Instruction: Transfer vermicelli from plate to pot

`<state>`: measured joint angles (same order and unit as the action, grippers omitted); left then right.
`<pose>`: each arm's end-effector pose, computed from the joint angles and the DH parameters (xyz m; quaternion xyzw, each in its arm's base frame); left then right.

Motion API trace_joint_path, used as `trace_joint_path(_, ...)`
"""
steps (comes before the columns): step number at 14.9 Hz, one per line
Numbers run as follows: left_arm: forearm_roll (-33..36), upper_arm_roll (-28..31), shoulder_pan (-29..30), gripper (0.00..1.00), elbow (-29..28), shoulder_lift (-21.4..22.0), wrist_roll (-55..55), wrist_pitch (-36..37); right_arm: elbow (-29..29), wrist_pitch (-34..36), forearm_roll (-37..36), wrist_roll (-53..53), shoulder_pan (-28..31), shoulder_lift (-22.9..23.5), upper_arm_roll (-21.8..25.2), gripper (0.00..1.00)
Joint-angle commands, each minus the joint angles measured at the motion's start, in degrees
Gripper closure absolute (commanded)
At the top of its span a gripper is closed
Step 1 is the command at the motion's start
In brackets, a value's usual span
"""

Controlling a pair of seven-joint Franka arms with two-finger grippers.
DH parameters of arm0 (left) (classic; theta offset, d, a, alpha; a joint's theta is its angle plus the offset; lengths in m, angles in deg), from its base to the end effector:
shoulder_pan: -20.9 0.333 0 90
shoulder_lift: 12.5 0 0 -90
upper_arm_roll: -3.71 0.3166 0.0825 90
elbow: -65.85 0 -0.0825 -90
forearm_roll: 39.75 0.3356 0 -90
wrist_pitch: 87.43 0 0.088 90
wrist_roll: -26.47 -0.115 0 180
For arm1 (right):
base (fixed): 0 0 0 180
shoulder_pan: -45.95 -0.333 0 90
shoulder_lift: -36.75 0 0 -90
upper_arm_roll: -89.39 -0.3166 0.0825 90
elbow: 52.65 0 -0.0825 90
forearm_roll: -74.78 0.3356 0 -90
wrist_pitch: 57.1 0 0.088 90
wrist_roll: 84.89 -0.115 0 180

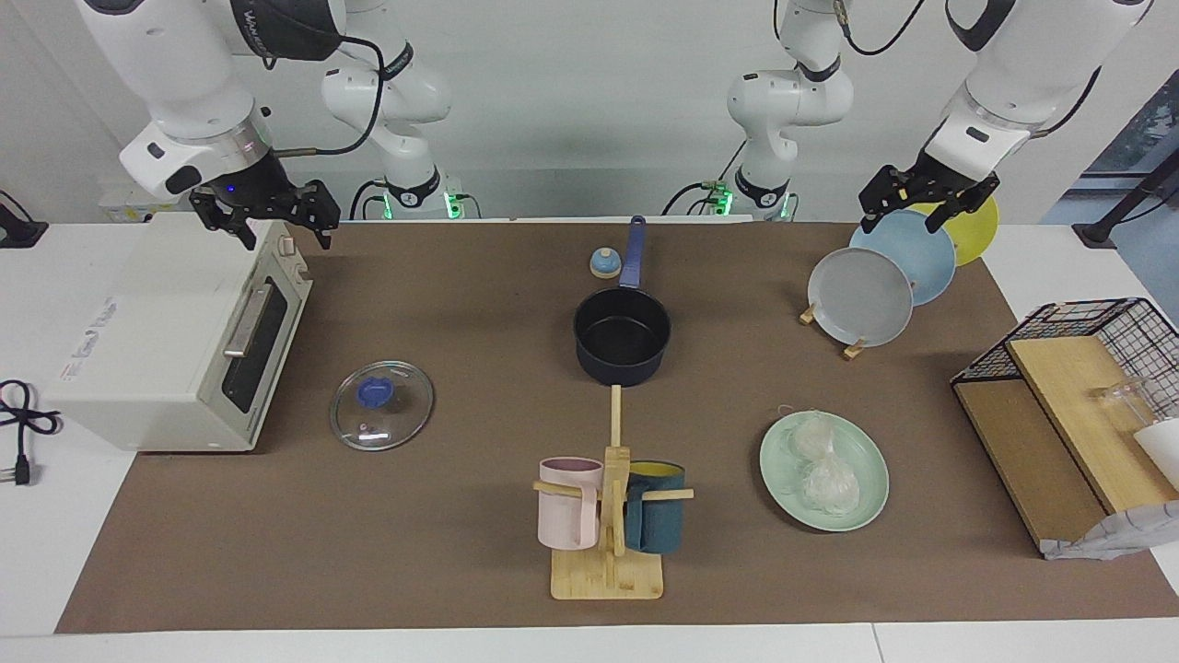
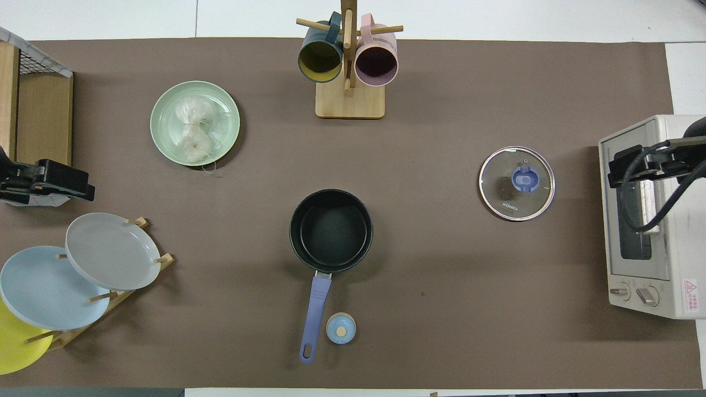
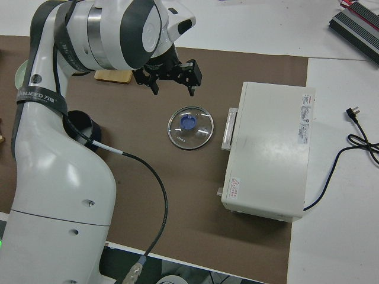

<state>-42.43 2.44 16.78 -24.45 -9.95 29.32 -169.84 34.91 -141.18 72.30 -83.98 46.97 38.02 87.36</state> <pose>0.4747 -0.0510 0.6260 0.9984 -0.0241 -0.0481 0.0194 0.5015 0.0033 0.6153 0.9988 0.0154 -0.0414 0.0212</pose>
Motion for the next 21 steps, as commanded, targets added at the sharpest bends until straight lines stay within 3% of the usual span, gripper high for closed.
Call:
trace_joint_path(1,0.9,0.0,0.1,0.00,1.6,-0.9,0.0,0.1,0.8,-1.1,1.5,0.8,0.4,-0.6,-0.3,0.00)
trace_joint_path(6,0.9,0.0,-0.1,0.00,0.2,-0.8,0.2,-3.2,3.0,-2.7,1.3,0.9,0.4,-0.7,-0.3,0.00)
trace_joint_path(10,0.6,0.0,-0.4,0.00,-0.2,-1.8,0.2,-5.7,2.9,-6.3,1.3,1.1,0.7,2.0,-0.3,0.00)
trace_joint_path(14,-2.2,0.0,-0.6,0.00,1.4,-9.2,0.4,-10.4,3.0,-10.6,1.5,1.1,0.6,5.3,-0.3,0.00)
trace_joint_path(17,-1.9,-0.4,-0.9,0.00,5.5,-17.5,0.1,-13.3,4.9,-17.8,1.5,1.1,-0.5,9.3,-0.4,0.00)
trace_joint_path(21,-0.7,-0.5,-2.1,0.00,5.9,-24.9,-1.5,-23.3,17.1,-33.5,1.5,0.8,-2.0,9.5,-0.5,0.00)
